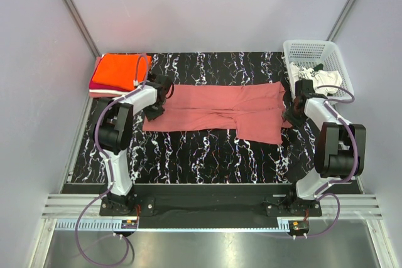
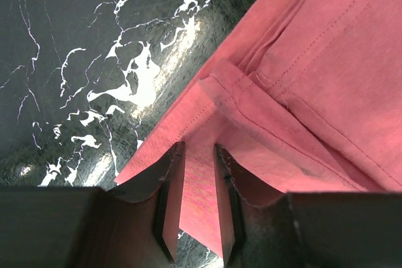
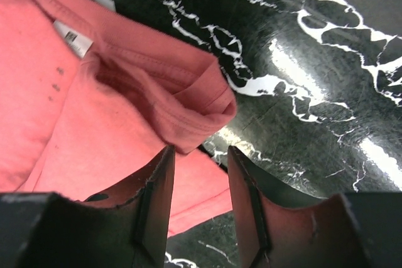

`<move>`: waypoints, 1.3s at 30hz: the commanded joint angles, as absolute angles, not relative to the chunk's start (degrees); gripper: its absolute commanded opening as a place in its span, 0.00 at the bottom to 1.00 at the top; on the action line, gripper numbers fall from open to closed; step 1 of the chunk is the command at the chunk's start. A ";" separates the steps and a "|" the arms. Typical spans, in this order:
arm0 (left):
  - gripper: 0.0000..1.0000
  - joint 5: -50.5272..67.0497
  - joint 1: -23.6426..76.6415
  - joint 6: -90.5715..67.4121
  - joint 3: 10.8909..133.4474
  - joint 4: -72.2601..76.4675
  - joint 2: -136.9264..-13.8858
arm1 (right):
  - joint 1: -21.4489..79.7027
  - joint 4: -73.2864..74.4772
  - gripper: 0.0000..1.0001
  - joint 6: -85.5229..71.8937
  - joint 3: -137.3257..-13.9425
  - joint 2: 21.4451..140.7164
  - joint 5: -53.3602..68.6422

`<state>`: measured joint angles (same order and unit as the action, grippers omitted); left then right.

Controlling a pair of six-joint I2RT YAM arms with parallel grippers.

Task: Fold and stack the t-shirts
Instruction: Fold the tshirt

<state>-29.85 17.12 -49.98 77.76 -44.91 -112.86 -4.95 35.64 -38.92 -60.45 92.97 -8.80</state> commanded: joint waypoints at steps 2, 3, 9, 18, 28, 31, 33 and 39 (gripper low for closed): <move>0.30 -32.52 17.05 -50.71 77.70 -43.68 -111.89 | -5.27 30.95 0.47 -40.69 -57.93 92.11 -14.32; 0.30 -32.52 17.05 -50.71 77.70 -43.59 -111.88 | -5.53 28.85 0.47 -40.69 -57.57 91.85 -14.33; 0.30 -32.69 17.05 -50.63 77.52 -43.68 -111.53 | -5.71 26.11 0.47 -41.40 -57.48 94.21 -12.39; 0.30 -33.75 17.05 -50.27 77.08 -43.77 -111.45 | -5.98 25.75 0.29 -39.56 -58.10 97.03 -15.29; 0.29 -36.91 17.05 -49.92 74.62 -44.82 -109.52 | -6.68 26.02 0.00 -33.76 -57.66 93.52 -17.32; 0.29 -37.18 17.05 -50.45 73.13 -45.70 -108.55 | -6.68 26.72 0.00 -33.14 -56.95 92.64 -15.56; 0.29 -35.51 17.23 -50.71 72.08 -45.70 -108.02 | -6.68 26.63 0.00 -33.31 -55.90 92.11 -13.28; 0.30 -37.44 17.93 -49.66 73.90 -46.93 -103.81 | -6.68 27.68 0.08 -32.96 -57.48 91.68 -12.74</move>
<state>-33.41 17.74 -49.89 72.20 -45.71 -108.49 -6.07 26.85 -34.20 -56.23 94.24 -12.27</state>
